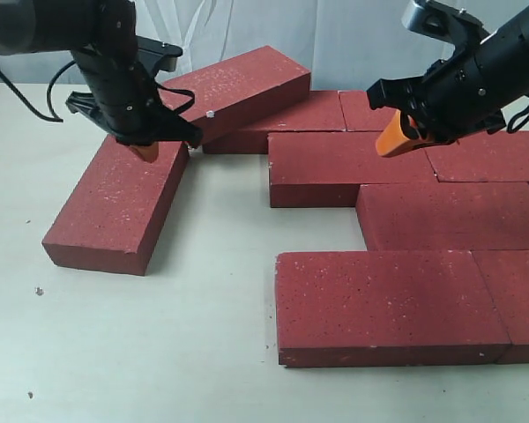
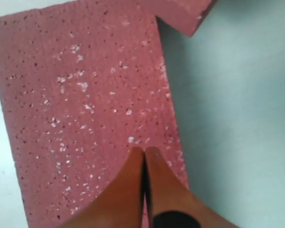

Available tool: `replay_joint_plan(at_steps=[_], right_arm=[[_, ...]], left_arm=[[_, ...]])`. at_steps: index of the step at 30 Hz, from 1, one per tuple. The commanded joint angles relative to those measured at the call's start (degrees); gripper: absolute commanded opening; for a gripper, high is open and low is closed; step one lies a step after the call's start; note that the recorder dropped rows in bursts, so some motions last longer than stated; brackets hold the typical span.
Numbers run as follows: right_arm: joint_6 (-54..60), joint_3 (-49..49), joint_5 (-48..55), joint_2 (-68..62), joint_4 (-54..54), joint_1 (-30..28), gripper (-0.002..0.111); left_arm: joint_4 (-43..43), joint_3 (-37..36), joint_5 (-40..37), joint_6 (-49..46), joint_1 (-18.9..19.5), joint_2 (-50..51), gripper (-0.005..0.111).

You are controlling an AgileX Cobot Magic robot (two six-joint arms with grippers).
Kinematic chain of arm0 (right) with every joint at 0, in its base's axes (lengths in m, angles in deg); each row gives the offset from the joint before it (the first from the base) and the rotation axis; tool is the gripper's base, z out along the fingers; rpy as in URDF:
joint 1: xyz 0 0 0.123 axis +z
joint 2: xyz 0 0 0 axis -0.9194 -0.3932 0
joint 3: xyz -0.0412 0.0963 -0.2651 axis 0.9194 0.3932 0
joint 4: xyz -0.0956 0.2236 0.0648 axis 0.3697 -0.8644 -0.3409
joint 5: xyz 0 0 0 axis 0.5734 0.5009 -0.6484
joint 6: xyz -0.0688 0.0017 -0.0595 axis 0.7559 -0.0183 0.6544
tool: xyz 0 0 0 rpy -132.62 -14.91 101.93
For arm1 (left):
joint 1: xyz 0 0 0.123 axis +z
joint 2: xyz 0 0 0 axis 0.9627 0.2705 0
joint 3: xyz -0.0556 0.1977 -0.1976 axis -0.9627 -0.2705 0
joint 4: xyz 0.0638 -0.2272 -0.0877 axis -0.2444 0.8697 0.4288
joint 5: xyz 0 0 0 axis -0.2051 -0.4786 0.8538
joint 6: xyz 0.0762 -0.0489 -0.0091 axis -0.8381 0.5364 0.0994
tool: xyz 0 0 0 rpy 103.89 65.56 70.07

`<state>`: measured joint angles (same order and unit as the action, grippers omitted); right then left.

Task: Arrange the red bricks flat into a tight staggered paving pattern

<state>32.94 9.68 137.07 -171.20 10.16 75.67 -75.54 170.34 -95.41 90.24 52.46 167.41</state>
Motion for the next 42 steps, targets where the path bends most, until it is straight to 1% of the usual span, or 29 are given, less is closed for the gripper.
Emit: replay_joint_plan(at_steps=[1,3,7,12,16,20,21,23,24,25,26,28,32,37,42], right_arm=[[0.21,-0.13,0.60,0.44,0.83,-0.15,-0.001],[0.21,-0.13,0.60,0.44,0.83,-0.15,-0.001],[0.21,-0.13,0.60,0.44,0.83,-0.15,-0.001],[0.21,-0.13,0.90,0.44,0.74,-0.15,-0.001],[0.21,-0.13,0.90,0.44,0.74,-0.15,-0.001],[0.21,-0.13,1.02,0.44,1.00,-0.15,-0.001],[0.21,-0.13,0.91,0.44,1.00,-0.15,-0.001],[0.21,-0.13,0.79,0.44,1.00,-0.15,-0.001],[0.21,-0.13,0.79,0.44,1.00,-0.15,-0.001],[0.21,-0.13,0.79,0.44,1.00,-0.15,-0.001],[0.21,-0.13,0.79,0.44,1.00,-0.15,-0.001],[0.21,-0.13,0.81,0.44,0.78,-0.15,-0.001],[0.21,-0.13,0.81,0.44,0.78,-0.15,-0.001],[0.21,-0.13,0.69,0.44,0.79,-0.15,-0.001],[0.21,-0.13,0.82,0.44,0.54,-0.15,-0.001]], left_arm=[[4.07,-1.41,0.01,-1.73,3.22,-0.62,0.000],[6.95,-1.41,0.01,-3.54,4.94,-0.62,0.000],[8.32,-1.41,-0.26,-3.43,6.89,-0.62,0.000],[8.83,-1.41,-0.38,-3.43,6.99,-0.62,0.000],[8.84,-1.41,3.21,-3.43,6.99,-0.62,0.000],[8.62,-1.41,4.22,-3.43,6.99,-0.49,0.000],[7.57,-1.41,3.86,-3.43,6.99,-0.49,0.002],[6.17,-1.41,3.20,-3.43,6.99,-0.39,0.012],[6.02,-1.41,3.10,-3.43,6.99,-0.39,0.021],[6.02,-1.41,3.10,-3.43,6.99,-0.39,0.025],[6.02,-1.41,3.10,-3.43,6.99,-0.39,0.033],[6.02,-1.41,2.96,-3.43,6.99,0.26,0.039],[7.95,-1.41,1.63,-3.95,6.89,2.42,0.040],[12.39,-1.41,0.19,-11.35,6.89,4.00,0.040],[11.09,-1.41,-2.88,-19.38,6.89,4.14,0.040]])
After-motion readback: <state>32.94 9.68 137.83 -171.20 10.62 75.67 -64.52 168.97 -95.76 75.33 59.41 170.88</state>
